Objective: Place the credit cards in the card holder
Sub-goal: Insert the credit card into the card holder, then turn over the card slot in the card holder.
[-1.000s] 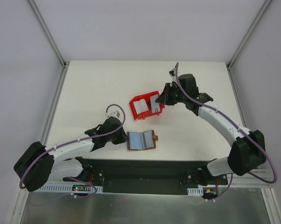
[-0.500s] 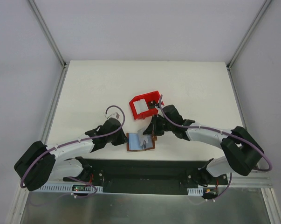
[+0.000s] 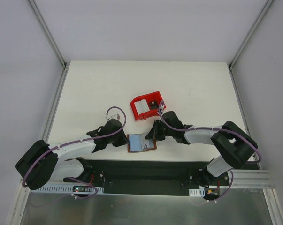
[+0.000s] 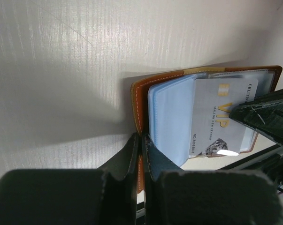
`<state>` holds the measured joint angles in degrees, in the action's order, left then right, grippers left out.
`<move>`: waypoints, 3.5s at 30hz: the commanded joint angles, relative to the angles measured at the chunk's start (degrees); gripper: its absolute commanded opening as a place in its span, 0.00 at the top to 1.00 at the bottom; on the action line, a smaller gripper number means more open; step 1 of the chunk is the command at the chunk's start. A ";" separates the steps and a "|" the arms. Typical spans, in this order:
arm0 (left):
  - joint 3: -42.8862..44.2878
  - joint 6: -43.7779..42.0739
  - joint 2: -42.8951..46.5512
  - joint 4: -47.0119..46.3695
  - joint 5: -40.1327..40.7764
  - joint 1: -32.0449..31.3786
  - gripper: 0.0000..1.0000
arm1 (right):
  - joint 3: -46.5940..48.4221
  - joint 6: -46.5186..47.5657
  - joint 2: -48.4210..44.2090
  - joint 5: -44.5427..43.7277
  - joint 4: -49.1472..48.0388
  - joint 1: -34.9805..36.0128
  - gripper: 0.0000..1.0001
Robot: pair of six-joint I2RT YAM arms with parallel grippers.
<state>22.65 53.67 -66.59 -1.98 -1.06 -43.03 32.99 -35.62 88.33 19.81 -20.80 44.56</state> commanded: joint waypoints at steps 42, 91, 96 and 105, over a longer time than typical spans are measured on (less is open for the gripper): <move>-0.42 0.82 -0.39 -1.89 -0.96 0.49 1.00 | 5.23 4.33 0.35 -9.08 12.35 4.75 0.62; 0.55 -0.32 6.21 -0.57 -2.19 0.40 1.00 | 22.90 14.08 -1.24 -15.42 33.81 11.52 0.51; 0.55 -0.23 6.30 -0.57 -2.19 0.40 1.00 | 25.27 12.94 2.71 -14.81 33.10 13.10 0.47; 0.72 -0.32 7.00 -0.57 -2.37 0.49 1.00 | 27.82 11.89 7.46 -13.75 31.43 14.86 0.46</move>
<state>22.55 54.43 -60.69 -2.68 -2.79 -43.03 57.98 -22.59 94.30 5.19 11.90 58.76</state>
